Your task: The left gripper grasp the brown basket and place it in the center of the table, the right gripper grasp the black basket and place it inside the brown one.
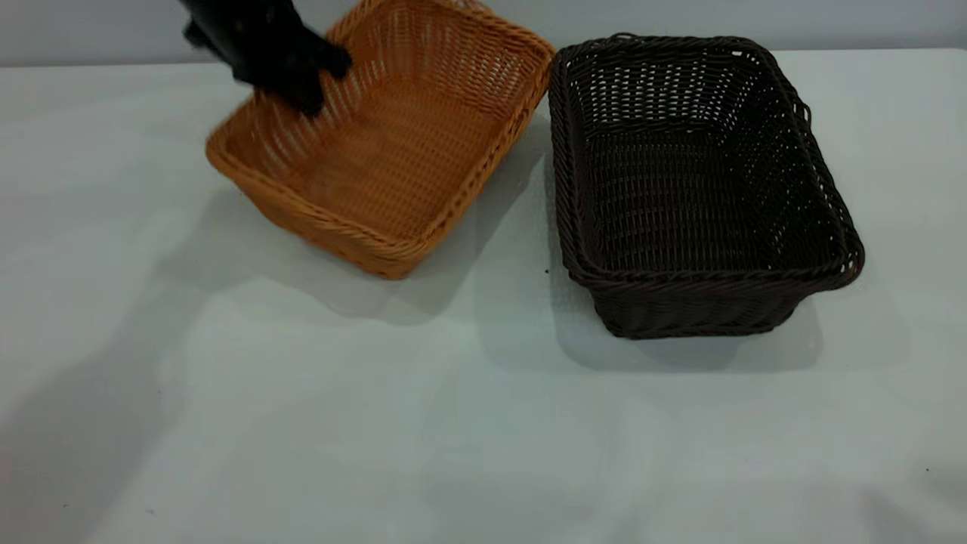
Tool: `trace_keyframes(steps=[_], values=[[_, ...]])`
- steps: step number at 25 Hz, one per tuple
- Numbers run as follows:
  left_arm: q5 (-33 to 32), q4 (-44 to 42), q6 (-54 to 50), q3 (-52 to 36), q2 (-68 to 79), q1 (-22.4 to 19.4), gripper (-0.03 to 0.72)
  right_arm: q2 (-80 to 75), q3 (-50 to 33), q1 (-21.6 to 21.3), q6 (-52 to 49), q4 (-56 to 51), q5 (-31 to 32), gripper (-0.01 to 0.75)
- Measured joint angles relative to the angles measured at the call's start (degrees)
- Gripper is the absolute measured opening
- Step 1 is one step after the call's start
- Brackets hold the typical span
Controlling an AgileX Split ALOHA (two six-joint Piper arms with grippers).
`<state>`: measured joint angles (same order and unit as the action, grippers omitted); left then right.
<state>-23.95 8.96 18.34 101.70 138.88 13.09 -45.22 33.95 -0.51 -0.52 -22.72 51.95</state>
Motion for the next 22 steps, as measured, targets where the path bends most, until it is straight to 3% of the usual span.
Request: trace_keyframes(steps=[8,14,22], values=[[-2.1,-1.4,0.5,0.0,-10.2,-1.4,0.076,-20.8,0.0,0.0,4.3,-23.6,-2.8,0.593],[-2.2,-1.4,1.3,0.0,-12.1,-1.5,0.076,-34.4,0.2,0.0,6.0,-35.6,-7.1,0.593],[-1.1,-1.4,2.1,0.0,-12.1,-1.5,0.076,-51.0,0.6,0.9,15.9,-49.7,-13.2,0.593]])
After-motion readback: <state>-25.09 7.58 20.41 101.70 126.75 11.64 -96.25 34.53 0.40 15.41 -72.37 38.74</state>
